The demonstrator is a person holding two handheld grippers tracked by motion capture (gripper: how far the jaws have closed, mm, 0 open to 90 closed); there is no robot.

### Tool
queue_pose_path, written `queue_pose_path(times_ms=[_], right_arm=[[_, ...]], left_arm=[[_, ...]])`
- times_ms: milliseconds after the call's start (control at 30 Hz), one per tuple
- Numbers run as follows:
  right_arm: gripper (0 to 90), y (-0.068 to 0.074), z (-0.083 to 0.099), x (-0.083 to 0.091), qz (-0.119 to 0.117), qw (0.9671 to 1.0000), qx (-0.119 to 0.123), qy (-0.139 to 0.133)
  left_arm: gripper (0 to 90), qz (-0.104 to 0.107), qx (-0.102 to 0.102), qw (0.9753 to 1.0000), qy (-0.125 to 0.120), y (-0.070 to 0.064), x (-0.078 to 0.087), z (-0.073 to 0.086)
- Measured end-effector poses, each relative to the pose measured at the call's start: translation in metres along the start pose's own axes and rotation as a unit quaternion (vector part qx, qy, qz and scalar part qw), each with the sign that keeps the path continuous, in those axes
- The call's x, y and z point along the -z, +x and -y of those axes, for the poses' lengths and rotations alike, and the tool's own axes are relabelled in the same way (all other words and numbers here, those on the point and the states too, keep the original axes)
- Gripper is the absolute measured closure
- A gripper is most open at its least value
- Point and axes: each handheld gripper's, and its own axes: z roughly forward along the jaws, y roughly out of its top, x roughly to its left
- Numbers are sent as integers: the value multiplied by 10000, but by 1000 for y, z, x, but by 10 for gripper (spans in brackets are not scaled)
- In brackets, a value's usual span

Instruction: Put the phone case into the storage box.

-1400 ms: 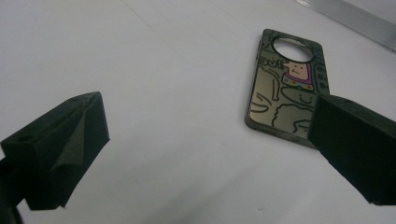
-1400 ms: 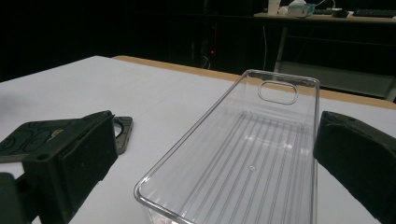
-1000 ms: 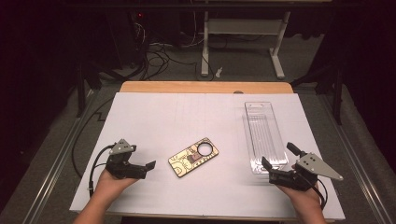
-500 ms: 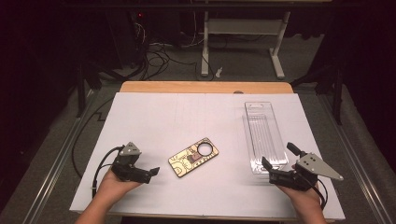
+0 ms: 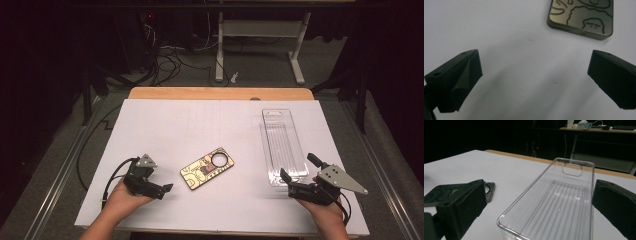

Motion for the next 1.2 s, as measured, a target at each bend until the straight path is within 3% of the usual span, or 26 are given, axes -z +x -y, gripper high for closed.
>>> queue_pose_path(times_ms=[267,300,400,767,1200], right_arm=[[2,-1,-1,2,-7,10000,-9,-36],[2,-1,-1,2,-10,10000,-33,-30],[3,0,-1,2,-24,10000,-20,-40],[2,-1,-1,2,-39,10000,-60,-15],[2,-2,-2,3,-39,10000,-58,-33]], left_arm=[[7,24,-8,9997,239,-1,3,-5],[7,-63,-60,9993,373,-2,2,-8],[7,-81,-86,9989,463,-2,1,-11],[7,30,-381,9946,970,-14,-8,-36],[6,155,-549,9922,1112,-25,-14,-54]])
